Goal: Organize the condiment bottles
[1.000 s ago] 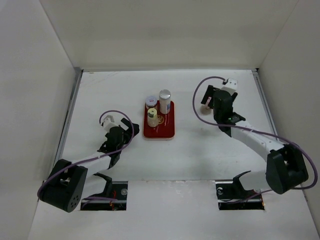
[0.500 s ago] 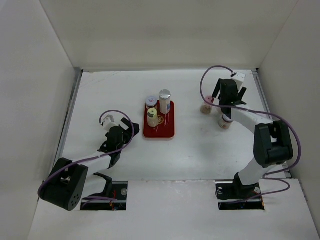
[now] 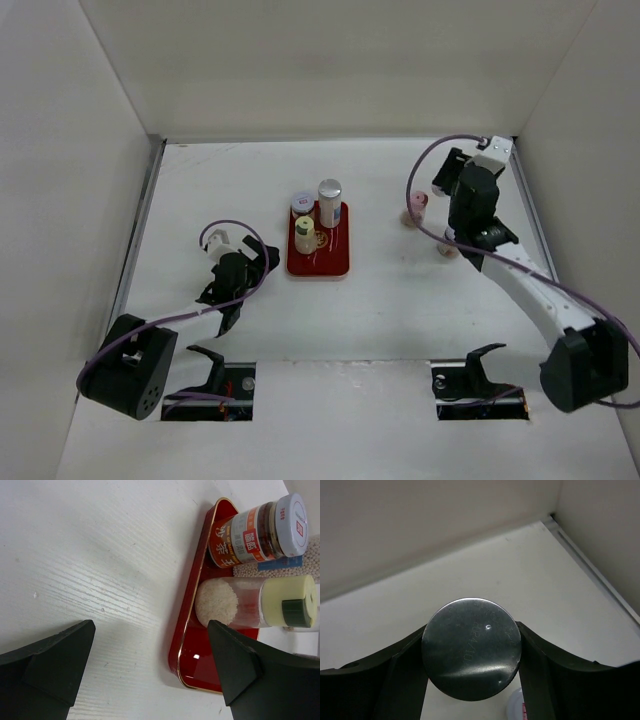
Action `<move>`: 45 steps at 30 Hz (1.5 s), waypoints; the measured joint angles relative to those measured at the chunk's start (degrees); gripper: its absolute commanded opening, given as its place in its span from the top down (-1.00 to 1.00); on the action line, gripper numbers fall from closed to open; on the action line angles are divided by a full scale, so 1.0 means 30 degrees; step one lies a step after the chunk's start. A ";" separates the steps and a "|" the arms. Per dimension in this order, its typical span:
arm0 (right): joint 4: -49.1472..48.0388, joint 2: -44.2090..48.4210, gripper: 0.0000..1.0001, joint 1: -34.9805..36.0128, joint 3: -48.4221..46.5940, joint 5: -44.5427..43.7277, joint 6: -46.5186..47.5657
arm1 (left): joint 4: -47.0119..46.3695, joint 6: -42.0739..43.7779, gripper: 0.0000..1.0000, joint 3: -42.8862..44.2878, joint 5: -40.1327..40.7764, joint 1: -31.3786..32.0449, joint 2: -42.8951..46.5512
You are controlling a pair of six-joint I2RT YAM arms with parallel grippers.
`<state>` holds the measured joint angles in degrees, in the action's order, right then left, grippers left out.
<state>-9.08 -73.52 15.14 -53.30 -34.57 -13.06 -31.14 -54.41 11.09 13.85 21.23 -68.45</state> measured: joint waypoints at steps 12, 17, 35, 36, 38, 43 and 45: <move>-0.1836 0.2382 -0.02 0.8378 0.0299 0.0175 -0.0117 | -0.0007 -0.0007 -1.00 0.0000 -0.0080 0.0073 0.0000; -0.1770 -0.0933 -0.02 1.0972 0.0109 0.1020 -0.0969 | -0.0007 -0.0007 -1.00 0.0000 -0.0066 0.0087 0.0000; -0.0612 -0.6994 -0.07 1.5074 -0.2652 0.2040 -0.2208 | 0.0015 -0.0015 -1.00 -0.0036 -0.0262 -0.0197 0.0284; -0.0605 -0.7315 -0.07 1.5096 -0.2849 0.2047 -0.2208 | 0.0015 -0.0015 -1.00 -0.0036 -0.0277 -0.0197 0.0284; -0.0692 -0.7876 -0.09 1.5118 -0.3315 0.1967 -0.2120 | 0.0022 -0.0015 -1.00 -0.0051 -0.0299 -0.0219 0.0306; -0.0699 -0.8961 -0.10 1.5242 -0.4065 0.1639 -0.1749 | 0.0015 -0.0022 -1.00 -0.0138 -0.0335 -0.0299 0.0503; -0.0699 -0.9318 -0.09 1.5329 -0.4204 0.1392 -0.1515 | 0.0015 -0.0022 -1.00 -0.0211 -0.0342 -0.0321 0.0539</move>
<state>-11.18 -101.47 61.12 -65.91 -30.39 -17.61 -31.09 -54.48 10.46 12.82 20.27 -66.83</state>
